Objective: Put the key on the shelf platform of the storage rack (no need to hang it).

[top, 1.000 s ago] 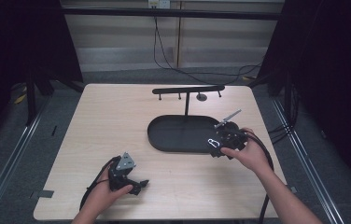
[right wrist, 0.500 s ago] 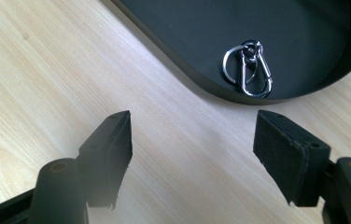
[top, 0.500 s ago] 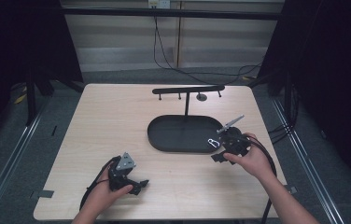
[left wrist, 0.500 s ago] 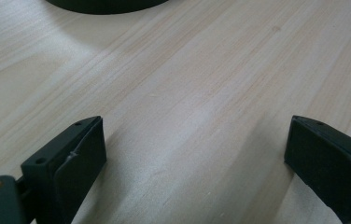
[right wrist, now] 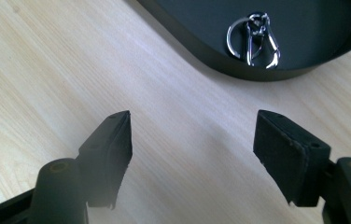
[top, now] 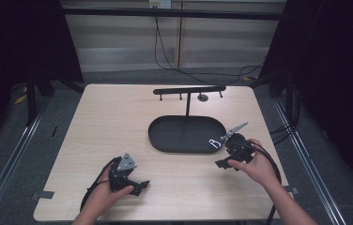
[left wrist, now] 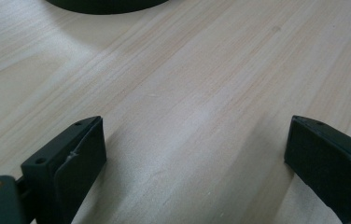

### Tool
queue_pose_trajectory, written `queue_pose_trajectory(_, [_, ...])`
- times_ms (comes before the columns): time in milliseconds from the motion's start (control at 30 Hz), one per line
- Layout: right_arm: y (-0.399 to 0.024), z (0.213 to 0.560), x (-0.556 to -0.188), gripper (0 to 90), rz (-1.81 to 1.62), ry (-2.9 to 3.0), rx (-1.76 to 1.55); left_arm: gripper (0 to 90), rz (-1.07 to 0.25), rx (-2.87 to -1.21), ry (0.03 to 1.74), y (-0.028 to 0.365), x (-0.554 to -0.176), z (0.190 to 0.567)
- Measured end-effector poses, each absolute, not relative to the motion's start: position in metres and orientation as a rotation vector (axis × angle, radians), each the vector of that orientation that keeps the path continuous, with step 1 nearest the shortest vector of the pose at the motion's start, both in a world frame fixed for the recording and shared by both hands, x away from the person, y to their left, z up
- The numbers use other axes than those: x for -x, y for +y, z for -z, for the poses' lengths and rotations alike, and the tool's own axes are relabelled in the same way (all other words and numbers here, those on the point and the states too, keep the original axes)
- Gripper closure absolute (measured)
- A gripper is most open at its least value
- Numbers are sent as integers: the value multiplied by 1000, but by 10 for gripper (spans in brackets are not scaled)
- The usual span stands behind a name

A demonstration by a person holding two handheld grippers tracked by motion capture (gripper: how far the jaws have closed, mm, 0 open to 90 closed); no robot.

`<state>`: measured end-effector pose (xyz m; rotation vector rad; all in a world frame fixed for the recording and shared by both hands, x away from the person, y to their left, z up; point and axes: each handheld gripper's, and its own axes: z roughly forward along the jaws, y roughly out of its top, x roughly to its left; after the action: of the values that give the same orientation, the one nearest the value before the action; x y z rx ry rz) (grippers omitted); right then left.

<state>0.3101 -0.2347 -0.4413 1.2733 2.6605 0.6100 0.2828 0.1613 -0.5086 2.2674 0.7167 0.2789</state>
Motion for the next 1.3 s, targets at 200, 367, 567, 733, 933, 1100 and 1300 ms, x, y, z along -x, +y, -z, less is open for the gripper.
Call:
queue_pose_trajectory(200, [-238, 445, -306, 285, -610, 2664, -1274, 51, -279, -2266, 717, 161, -283, 509])
queue_pose_trajectory(367, [-242, 449, -302, 285, -618, 2663, -1286, 51, -279, -2267, 718, 161, -283, 509])
queue_pose_trajectory(567, [-247, 453, -296, 284, -619, 2663, -1294, 51, -279, -2267, 717, 161, -283, 509])
queue_pose_trajectory(733, [-250, 461, -292, 287, -631, 2668, -1308, 51, -279, -2268, 717, 161, -283, 509])
queue_pose_trajectory(933, [-252, 465, -289, 287, -624, 2667, -1310, 52, -279, -2266, 717, 161, -283, 509])
queue_pose_trajectory(1100, [-252, 469, -287, 287, -621, 2678, -1309, 51, -278, -2267, 717, 161, -283, 509])
queue_pose_trajectory(1300, [-253, 470, -285, 290, -618, 2679, -1308, 51, -277, -2265, 716, 161, -283, 509])
